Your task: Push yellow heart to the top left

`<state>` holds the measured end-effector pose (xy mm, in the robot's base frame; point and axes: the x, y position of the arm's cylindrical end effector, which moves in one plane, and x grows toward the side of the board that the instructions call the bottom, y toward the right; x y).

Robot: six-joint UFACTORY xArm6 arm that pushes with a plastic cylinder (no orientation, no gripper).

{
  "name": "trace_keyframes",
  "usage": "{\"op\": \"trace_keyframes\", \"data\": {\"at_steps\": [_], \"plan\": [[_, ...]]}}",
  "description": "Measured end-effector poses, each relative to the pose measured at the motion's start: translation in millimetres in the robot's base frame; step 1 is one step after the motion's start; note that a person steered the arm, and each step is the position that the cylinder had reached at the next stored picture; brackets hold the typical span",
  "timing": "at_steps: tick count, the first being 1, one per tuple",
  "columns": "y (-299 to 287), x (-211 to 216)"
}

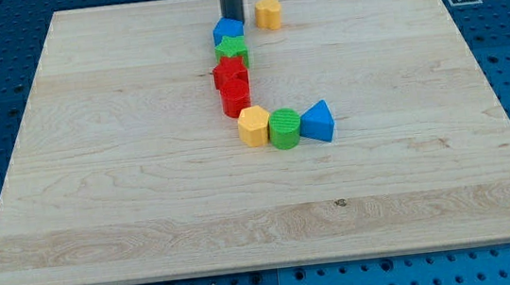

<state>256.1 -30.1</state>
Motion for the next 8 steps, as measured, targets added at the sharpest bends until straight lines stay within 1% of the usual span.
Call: {"op": "trace_keyframes", "data": {"at_steps": [1, 2, 4, 5, 6, 7, 8], "plan": [[-8.2, -4.5], [23.9, 20.1], [39.7, 76.0], [89.0, 64.4], [114.0, 54.6], [124.1, 13.3], [119.6, 2.8]]}}
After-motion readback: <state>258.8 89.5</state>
